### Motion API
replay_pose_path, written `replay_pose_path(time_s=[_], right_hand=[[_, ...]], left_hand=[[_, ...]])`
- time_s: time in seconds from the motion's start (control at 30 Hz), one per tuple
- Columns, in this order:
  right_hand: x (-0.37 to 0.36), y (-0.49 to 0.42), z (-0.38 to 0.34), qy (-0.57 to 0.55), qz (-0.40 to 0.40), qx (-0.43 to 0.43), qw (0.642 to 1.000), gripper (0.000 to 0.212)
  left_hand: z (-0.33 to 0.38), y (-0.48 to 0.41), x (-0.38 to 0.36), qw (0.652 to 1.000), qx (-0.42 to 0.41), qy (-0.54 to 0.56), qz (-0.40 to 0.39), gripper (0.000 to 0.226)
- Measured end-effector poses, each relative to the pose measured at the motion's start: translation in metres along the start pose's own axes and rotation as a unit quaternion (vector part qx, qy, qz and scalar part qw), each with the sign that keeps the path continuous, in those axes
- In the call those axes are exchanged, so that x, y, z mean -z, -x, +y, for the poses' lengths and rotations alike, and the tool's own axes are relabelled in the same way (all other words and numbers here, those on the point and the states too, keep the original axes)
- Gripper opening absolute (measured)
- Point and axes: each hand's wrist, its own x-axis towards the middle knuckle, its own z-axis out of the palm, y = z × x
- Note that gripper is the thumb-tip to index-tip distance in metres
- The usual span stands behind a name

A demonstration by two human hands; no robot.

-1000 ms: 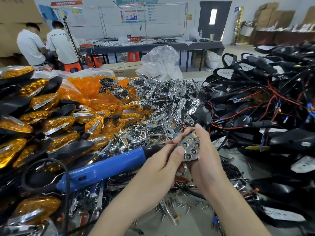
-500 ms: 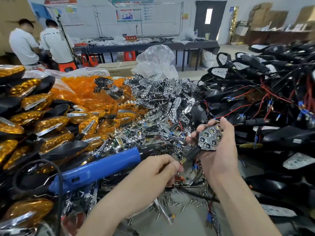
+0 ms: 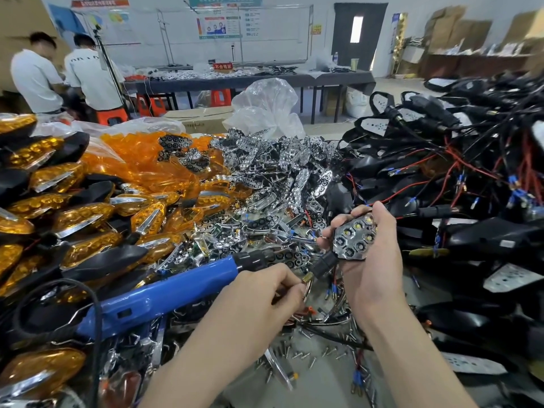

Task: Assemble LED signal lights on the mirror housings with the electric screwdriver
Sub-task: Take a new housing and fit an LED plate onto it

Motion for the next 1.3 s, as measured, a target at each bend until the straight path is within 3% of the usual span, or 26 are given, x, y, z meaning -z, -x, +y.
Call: replay_pose_path(time_s=[0.2, 0.57, 0.77, 0.93, 1.07, 1.3], right_hand=[[-0.003, 0.001, -0.002, -0.003, -0.011, 0.015, 1.0, 0.034], [-0.005, 0.001, -0.001, 0.022, 0.016, 0.006, 1.0, 0.036], [-0.009, 0.007, 0.001, 0.033, -0.001, -0.001, 0.999, 0.039], [-0.023, 0.022, 0.02, 0.089, -0.082, -0.044, 0.992, 0.037], [-0.026, 0.026, 0.022, 0.127, -0.115, -0.079, 0.982, 0.039], [-0.024, 0.025, 0.024, 0.176, -0.133, -0.069, 0.973, 0.034]], left_hand=[[-0.002, -0.001, -0.002, 0.999, -0.008, -0.029, 0.025, 0.026], [-0.005, -0.002, -0.002, 1.0, -0.016, -0.003, 0.021, 0.019], [-0.002, -0.002, 0.003, 0.992, -0.012, 0.092, 0.082, 0.025], [0.005, -0.003, -0.001, 0.99, -0.025, 0.129, 0.045, 0.028], [0.005, -0.004, 0.004, 0.979, 0.022, 0.201, 0.017, 0.014], [0.007, -0.006, 0.007, 0.947, 0.097, 0.306, 0.022, 0.012]])
